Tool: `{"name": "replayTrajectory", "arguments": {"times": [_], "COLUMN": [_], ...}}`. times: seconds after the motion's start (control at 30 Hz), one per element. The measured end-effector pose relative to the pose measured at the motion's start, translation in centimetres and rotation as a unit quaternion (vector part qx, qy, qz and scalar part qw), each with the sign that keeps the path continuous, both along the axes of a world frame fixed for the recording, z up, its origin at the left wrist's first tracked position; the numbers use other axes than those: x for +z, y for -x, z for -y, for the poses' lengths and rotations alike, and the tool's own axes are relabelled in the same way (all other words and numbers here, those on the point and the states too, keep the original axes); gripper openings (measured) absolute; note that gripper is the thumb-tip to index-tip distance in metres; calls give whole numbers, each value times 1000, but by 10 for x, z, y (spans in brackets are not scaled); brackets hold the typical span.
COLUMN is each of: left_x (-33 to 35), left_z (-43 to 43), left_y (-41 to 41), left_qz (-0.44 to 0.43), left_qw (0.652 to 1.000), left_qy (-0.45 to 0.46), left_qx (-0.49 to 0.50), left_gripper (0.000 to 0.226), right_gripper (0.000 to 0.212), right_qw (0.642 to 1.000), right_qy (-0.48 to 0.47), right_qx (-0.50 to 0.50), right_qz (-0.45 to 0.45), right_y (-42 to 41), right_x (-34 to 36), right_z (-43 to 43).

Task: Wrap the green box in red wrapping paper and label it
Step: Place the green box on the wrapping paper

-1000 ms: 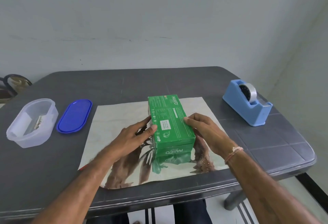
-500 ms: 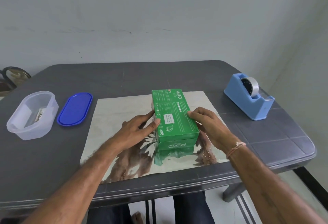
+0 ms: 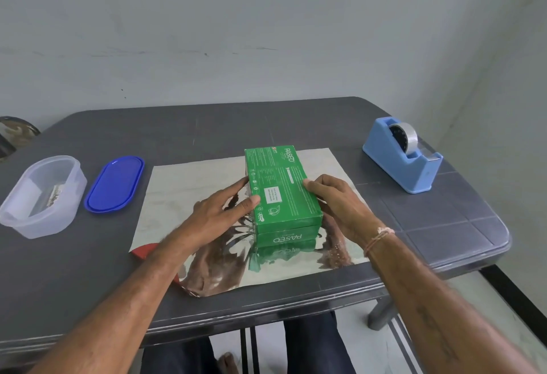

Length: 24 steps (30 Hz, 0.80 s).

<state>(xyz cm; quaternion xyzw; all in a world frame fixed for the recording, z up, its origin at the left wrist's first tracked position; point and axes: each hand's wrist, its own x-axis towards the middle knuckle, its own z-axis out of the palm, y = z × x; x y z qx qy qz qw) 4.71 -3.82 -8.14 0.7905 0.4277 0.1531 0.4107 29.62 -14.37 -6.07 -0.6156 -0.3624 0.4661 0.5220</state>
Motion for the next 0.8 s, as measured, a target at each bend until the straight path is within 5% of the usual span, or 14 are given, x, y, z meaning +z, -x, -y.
{"name": "replayTrajectory", "arguments": {"times": [0.2, 0.4, 0.63, 0.8], "left_x": [-3, 9, 15, 14], "left_z": [2, 9, 7, 7], "left_y": [4, 6, 1, -8], "left_qz": [59, 76, 65, 23], "left_qw": [998, 996, 998, 999], "left_qy": [36, 46, 10, -24], "left_qx": [5, 0, -12, 7], "left_gripper": [73, 78, 63, 89], "right_gripper": [73, 44, 61, 59], "right_qw": [999, 998, 998, 998], "right_qy": [-5, -12, -13, 6], "right_qx": [38, 32, 36, 20], "right_qz": [22, 51, 42, 61], "right_y": [2, 4, 3, 3], "right_x": [-2, -2, -10, -6], "right_z": [2, 1, -1, -2]}}
